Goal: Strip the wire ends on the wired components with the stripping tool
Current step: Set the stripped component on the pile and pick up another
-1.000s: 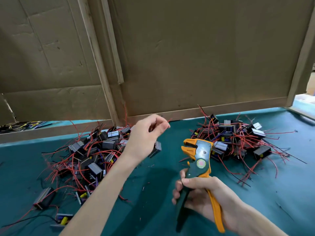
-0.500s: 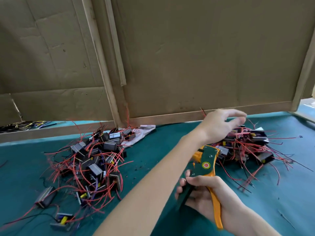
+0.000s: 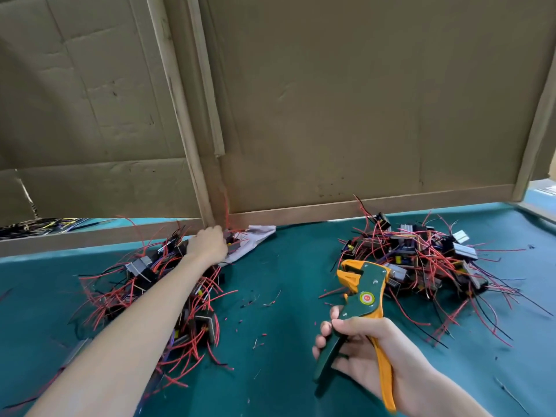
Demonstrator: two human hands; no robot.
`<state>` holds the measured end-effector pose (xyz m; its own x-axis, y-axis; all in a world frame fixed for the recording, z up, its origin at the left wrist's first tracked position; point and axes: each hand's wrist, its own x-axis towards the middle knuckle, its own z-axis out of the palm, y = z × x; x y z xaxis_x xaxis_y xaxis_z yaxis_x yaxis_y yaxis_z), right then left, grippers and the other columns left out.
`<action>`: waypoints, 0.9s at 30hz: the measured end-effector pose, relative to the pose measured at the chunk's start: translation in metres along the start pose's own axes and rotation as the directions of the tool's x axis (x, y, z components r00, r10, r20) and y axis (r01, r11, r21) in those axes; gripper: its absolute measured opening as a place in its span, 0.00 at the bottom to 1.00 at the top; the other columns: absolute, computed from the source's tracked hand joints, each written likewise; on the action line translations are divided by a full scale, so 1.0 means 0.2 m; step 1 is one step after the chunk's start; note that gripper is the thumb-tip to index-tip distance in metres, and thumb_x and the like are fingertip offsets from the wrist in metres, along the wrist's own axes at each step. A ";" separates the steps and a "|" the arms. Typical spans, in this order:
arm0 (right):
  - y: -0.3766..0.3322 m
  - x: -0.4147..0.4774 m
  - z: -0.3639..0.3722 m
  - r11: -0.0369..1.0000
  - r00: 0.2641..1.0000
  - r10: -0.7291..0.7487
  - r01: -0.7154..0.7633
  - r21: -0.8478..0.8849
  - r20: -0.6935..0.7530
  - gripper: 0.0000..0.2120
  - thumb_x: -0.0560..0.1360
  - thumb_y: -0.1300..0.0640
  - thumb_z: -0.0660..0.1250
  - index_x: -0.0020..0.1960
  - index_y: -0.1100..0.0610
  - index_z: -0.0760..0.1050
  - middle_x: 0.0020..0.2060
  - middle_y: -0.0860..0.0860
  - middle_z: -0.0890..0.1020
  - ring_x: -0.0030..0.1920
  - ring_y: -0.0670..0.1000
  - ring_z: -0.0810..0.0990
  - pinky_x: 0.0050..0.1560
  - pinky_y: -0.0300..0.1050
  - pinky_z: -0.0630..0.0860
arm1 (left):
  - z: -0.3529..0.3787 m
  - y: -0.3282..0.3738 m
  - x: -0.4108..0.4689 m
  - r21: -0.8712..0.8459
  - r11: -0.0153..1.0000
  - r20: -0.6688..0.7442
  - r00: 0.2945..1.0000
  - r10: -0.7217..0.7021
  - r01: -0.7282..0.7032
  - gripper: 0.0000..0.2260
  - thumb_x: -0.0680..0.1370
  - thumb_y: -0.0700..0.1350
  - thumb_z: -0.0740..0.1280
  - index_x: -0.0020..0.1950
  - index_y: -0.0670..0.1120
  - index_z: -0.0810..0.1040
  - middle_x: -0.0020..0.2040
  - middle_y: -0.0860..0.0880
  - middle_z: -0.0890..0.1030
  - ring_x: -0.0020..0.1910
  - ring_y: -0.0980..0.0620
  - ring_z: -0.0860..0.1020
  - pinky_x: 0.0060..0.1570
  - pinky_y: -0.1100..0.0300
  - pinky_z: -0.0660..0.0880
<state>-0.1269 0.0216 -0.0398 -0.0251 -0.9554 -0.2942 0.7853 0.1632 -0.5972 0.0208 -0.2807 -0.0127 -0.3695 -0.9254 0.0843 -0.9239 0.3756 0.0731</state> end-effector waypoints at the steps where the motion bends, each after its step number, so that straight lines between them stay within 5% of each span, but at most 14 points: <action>1: 0.00 0.00 0.00 1.000 1.000 -0.002 0.002 -0.003 -0.004 0.07 0.60 0.71 0.69 0.37 0.64 0.77 0.35 0.62 0.76 0.34 0.62 0.78 0.40 0.57 0.80 | 0.00 -0.01 0.02 0.007 1.000 -0.009 1.000 0.000 0.000 0.14 0.81 0.45 0.56 0.64 0.42 0.71 0.64 0.41 0.74 0.62 0.40 0.73 0.58 0.47 0.71; 10: 0.00 0.02 -0.01 1.000 1.000 0.006 -0.006 -0.017 -0.014 0.05 0.60 0.71 0.69 0.35 0.64 0.78 0.35 0.62 0.77 0.34 0.62 0.78 0.41 0.57 0.80 | 0.00 0.03 0.05 -0.069 0.996 0.023 0.998 0.050 -0.048 0.14 0.78 0.46 0.66 0.59 0.39 0.72 0.58 0.40 0.72 0.57 0.39 0.74 0.54 0.48 0.73; 18: 0.01 0.00 0.00 1.000 1.000 0.002 -0.002 -0.015 -0.007 0.06 0.61 0.71 0.69 0.37 0.64 0.78 0.36 0.62 0.76 0.35 0.62 0.78 0.41 0.57 0.81 | -0.05 0.11 -0.09 -0.115 0.965 -0.217 0.954 0.208 -0.237 0.05 0.77 0.40 0.67 0.49 0.45 0.71 0.53 0.45 0.79 0.53 0.42 0.76 0.52 0.48 0.72; 22: 0.01 -0.01 0.00 1.000 1.000 0.004 -0.004 -0.017 0.007 0.06 0.60 0.71 0.69 0.36 0.64 0.78 0.35 0.62 0.76 0.34 0.62 0.78 0.41 0.56 0.80 | -0.11 0.16 -0.18 -0.224 0.931 -0.341 0.918 0.203 -0.289 0.12 0.75 0.40 0.68 0.55 0.47 0.69 0.53 0.47 0.79 0.50 0.42 0.77 0.49 0.49 0.74; 27: 0.00 -0.03 0.01 0.999 1.000 -0.010 0.010 -0.032 0.005 0.07 0.62 0.74 0.68 0.36 0.64 0.79 0.36 0.62 0.77 0.35 0.62 0.78 0.39 0.56 0.81 | -0.19 0.21 -0.29 -0.440 0.817 -0.242 0.926 0.291 -0.372 0.19 0.70 0.32 0.71 0.59 0.43 0.76 0.58 0.46 0.78 0.59 0.47 0.75 0.57 0.61 0.67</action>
<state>-0.1264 0.0263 -0.0366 -0.0303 -0.9582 -0.2845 0.7650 0.1610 -0.6236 0.0073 -0.2094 0.0229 -0.5867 -0.7349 0.3402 -0.5736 0.6737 0.4661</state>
